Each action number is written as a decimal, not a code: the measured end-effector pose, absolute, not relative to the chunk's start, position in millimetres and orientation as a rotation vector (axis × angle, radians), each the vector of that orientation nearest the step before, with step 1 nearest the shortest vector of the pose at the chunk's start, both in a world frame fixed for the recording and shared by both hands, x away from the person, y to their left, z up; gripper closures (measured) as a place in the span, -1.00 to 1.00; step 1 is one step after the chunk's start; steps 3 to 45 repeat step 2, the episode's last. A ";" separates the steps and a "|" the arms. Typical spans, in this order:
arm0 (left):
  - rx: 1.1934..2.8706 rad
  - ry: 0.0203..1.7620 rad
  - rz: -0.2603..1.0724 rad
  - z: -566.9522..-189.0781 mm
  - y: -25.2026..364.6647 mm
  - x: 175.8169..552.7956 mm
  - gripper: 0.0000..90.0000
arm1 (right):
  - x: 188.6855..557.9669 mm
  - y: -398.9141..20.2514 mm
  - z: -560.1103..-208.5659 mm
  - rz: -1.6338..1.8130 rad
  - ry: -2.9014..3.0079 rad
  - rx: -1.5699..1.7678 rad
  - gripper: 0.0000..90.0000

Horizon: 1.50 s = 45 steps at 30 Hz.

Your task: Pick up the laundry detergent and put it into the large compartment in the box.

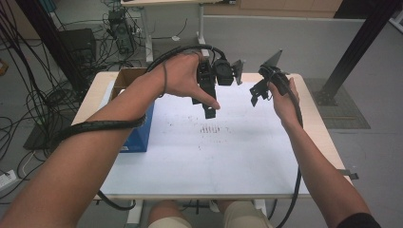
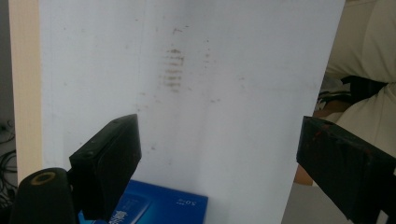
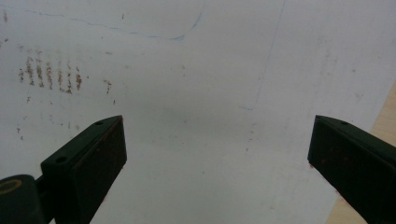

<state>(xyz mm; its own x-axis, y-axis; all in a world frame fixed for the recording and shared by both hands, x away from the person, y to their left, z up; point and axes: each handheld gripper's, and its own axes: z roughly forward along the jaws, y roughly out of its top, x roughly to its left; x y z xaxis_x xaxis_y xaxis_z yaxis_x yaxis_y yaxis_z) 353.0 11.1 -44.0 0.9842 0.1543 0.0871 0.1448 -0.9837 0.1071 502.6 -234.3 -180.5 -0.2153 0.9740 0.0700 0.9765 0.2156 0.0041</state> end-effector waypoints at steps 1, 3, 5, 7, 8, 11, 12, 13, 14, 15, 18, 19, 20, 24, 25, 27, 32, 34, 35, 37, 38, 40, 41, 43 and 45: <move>3.030 0.225 0.144 -43.8 10.6 353.0 -0.68 | 502.3 -233.9 -180.4 -0.071 -2.411 -1.934 -0.90; 3.028 0.224 0.144 -43.8 10.8 352.9 -0.69 | 501.5 -232.8 -180.1 -0.070 -2.418 -1.935 -0.90; 3.028 0.224 0.144 -43.8 10.8 352.9 -0.69 | 501.5 -232.8 -180.1 -0.070 -2.418 -1.935 -0.90; 3.028 0.224 0.144 -43.8 10.8 352.9 -0.69 | 501.5 -232.8 -180.1 -0.070 -2.418 -1.935 -0.90; 3.028 0.224 0.144 -43.8 10.8 352.9 -0.69 | 501.5 -232.8 -180.1 -0.070 -2.418 -1.935 -0.90; 3.028 0.224 0.144 -43.8 10.8 352.9 -0.69 | 501.5 -232.8 -180.1 -0.070 -2.418 -1.935 -0.90; 3.028 0.224 0.144 -43.8 10.8 352.9 -0.69 | 501.5 -232.8 -180.1 -0.070 -2.418 -1.935 -0.90; 3.028 0.224 0.144 -43.8 10.8 352.9 -0.69 | 501.5 -232.8 -180.1 -0.070 -2.418 -1.935 -0.90; 3.028 0.224 0.144 -43.8 10.8 352.9 -0.69 | 501.5 -232.8 -180.1 -0.070 -2.418 -1.935 -0.90; 3.028 0.224 0.144 -43.8 10.8 352.9 -0.69 | 501.5 -232.8 -180.1 -0.070 -2.418 -1.935 -0.90; 3.028 0.224 0.144 -43.8 10.8 352.9 -0.69 | 501.5 -232.8 -180.1 -0.070 -2.418 -1.935 -0.90; 3.028 0.224 0.144 -43.8 10.8 352.9 -0.69 | 501.5 -232.8 -180.1 -0.070 -2.418 -1.935 -0.90; 3.028 0.224 0.144 -43.8 10.8 352.9 -0.69 | 501.5 -232.8 -180.1 -0.070 -2.418 -1.935 -0.90; 3.028 0.224 0.144 -43.8 10.8 352.9 -0.69 | 501.5 -232.8 -180.1 -0.070 -2.418 -1.935 -0.90; 3.028 0.224 0.144 -43.8 10.8 352.9 -0.69 | 501.5 -232.8 -180.1 -0.070 -2.418 -1.935 -0.90; 3.028 0.224 0.144 -43.8 10.8 352.9 -0.69 | 501.5 -232.8 -180.1 -0.070 -2.418 -1.935 -0.90; 3.028 0.224 0.144 -43.8 10.8 352.9 -0.69 | 501.5 -232.8 -180.1 -0.070 -2.418 -1.935 -0.90; 3.028 0.224 0.144 -43.8 10.8 352.9 -0.69 | 501.5 -232.8 -180.1 -0.070 -2.418 -1.935 -0.90; 3.028 0.224 0.144 -43.8 10.8 352.9 -0.69 | 501.5 -232.8 -180.1 -0.070 -2.418 -1.935 -0.90; 3.028 0.224 0.144 -43.8 10.8 352.9 -0.69 | 501.5 -232.8 -180.1 -0.070 -2.418 -1.935 -0.90; 3.028 0.224 0.144 -43.8 10.8 352.9 -0.69 | 501.5 -232.8 -180.1 -0.070 -2.418 -1.935 -0.90; 3.028 0.224 0.144 -43.8 10.8 352.9 -0.69 | 501.5 -232.8 -180.1 -0.070 -2.418 -1.935 -0.90; 3.028 0.224 0.144 -43.8 10.8 352.9 -0.69 | 501.5 -232.8 -180.1 -0.070 -2.418 -1.935 -0.90; 3.028 0.224 0.144 -43.8 10.8 352.9 -0.69 | 501.5 -232.8 -180.1 -0.070 -2.418 -1.935 -0.90; 3.028 0.224 0.144 -43.8 10.8 352.9 -0.69 | 501.5 -232.8 -180.1 -0.070 -2.418 -1.935 -0.90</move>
